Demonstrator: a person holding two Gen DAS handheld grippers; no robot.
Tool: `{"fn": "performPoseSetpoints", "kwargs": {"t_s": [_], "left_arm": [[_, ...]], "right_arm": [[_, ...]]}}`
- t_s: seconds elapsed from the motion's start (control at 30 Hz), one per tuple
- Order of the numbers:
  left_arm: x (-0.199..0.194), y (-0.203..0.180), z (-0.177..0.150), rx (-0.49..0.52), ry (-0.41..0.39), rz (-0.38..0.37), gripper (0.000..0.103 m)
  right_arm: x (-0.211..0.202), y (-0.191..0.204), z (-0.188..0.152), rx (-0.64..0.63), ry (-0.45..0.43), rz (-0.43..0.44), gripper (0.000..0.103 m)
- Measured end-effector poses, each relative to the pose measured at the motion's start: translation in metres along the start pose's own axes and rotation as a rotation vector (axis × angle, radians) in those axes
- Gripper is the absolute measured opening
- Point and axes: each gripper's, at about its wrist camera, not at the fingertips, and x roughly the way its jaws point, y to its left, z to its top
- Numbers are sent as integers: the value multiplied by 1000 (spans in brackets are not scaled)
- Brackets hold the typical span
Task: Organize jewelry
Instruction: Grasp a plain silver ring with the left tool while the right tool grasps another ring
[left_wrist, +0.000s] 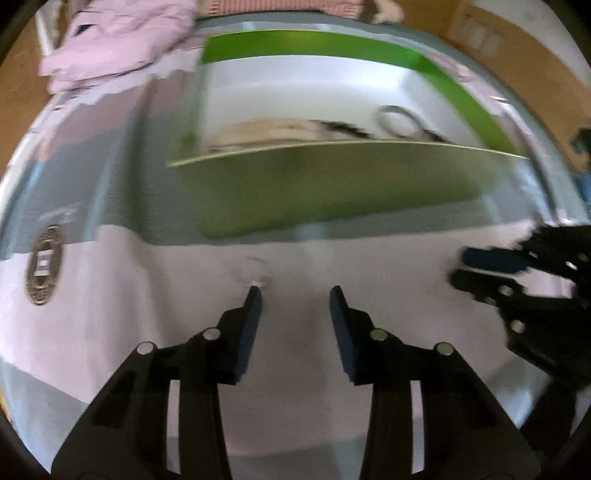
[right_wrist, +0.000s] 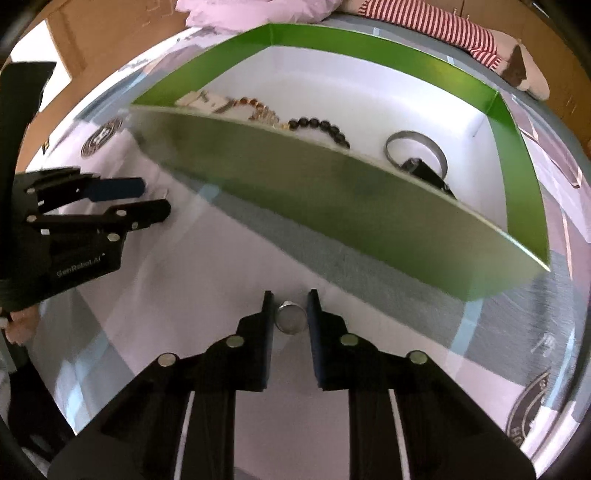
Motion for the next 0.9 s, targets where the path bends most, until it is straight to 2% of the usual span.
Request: {"fn": "performPoseSetpoints", "kwargs": {"t_s": [0.07, 0.13, 0.17, 0.2, 0.27, 0.37, 0.53, 0.6, 0.67, 0.77, 0.9], "left_arm": [[-9, -6, -2, 42, -26, -3, 39], [-16, -5, -2, 54, -40, 9, 44], [-18, -1, -2, 49, -43, 10, 44], [-19, 1, -3, 40, -45, 17, 44], [-18, 7, -2, 13, -47, 61, 44], [-7, 19, 1, -22, -32, 109, 44], [11, 20, 8, -21, -34, 147, 44], [13, 16, 12, -11, -37, 129, 44], [13, 12, 12, -11, -33, 105, 44], [15, 4, 10, 25, -35, 122, 42], [13, -2, 7, 41, -30, 94, 40]], "right_arm": [[-11, 0, -6, -34, -9, -10, 18], [-20, -2, -10, -42, -28, -10, 24], [-25, -5, -12, -35, -45, -9, 42], [-30, -7, -14, -27, -67, -5, 52], [-33, -9, -16, -28, -71, 12, 52], [-26, -10, -19, -27, -51, -13, 51], [-12, -3, -18, -40, -30, -1, 41], [-6, -3, -16, -41, -16, 7, 35], [-3, -3, -16, -39, -20, 8, 35], [-2, -5, -16, -25, -30, 25, 35], [-6, -7, -18, -41, -25, 21, 31]]}}
